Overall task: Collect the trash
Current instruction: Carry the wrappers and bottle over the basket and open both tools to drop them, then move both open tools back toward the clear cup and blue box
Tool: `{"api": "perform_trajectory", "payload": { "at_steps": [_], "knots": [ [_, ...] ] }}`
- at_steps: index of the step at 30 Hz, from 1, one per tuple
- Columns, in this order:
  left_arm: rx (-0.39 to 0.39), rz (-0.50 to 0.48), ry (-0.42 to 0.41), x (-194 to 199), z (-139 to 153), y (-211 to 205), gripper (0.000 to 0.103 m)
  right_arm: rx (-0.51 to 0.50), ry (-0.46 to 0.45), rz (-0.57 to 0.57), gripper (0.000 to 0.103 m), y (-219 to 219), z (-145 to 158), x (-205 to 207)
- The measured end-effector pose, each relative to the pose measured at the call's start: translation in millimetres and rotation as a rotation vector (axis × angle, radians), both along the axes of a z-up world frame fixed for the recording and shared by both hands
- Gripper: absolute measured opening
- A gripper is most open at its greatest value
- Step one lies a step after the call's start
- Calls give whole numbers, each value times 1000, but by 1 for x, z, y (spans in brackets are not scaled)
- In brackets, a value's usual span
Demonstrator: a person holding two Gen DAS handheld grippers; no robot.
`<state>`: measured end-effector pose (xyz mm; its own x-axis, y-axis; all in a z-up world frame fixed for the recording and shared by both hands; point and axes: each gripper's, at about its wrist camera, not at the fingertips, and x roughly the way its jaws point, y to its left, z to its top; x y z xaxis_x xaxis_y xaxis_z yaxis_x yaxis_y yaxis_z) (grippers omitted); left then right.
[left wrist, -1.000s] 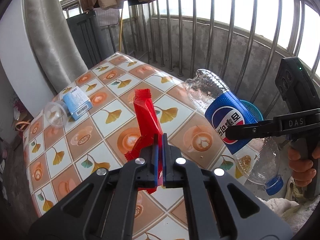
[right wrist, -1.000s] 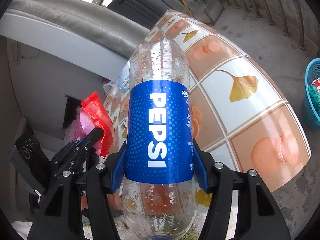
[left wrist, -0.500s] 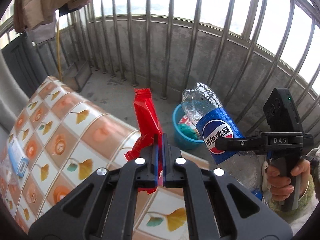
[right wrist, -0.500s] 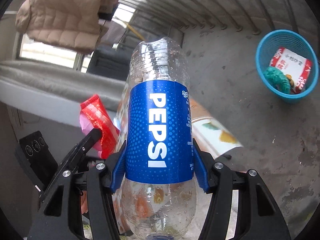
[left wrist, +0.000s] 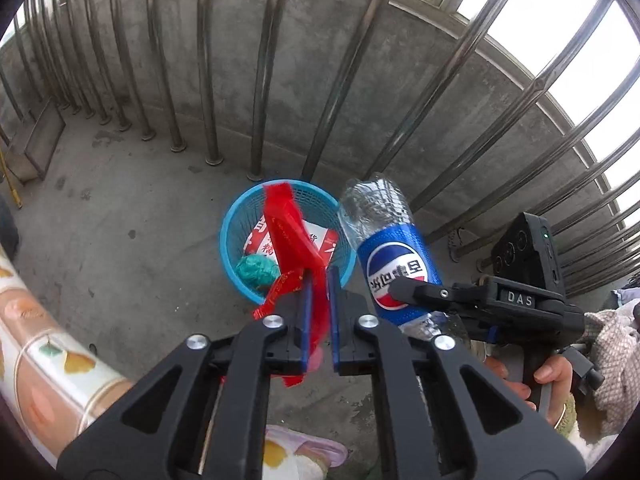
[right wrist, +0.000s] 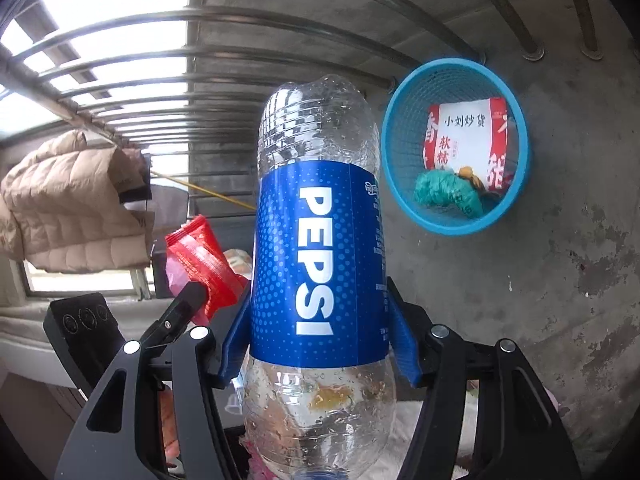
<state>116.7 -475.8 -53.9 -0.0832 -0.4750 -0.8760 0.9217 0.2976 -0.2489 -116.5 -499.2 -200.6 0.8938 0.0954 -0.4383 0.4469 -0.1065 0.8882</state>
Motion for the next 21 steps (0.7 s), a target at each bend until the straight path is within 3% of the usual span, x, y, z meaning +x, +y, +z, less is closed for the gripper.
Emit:
{"api": "perform_trajectory", "payload": {
  "at_steps": [2,4,7,10,16,21],
  "knots": [
    [32,57,-49,8,-14,-20,52,64,6,-27,60,-29,-27,5],
    [6,115,-73,15,-19,-26,52,89,73,-57,71,-50,-54,12],
    [-9,168,-11,25,-23,-7,55,132,179,-128,71,-61,-87,5],
    [-27,186,-13,35,-18,22,55,138,100,-145,71,-50,-96,1],
    [-95,252,4,49,6,85,55,119,100,-157,71,-31,-101,-8],
    [-178,288,-19,47,34,143,57,101,90,-153,71,-16,-86,-14]
  ]
}}
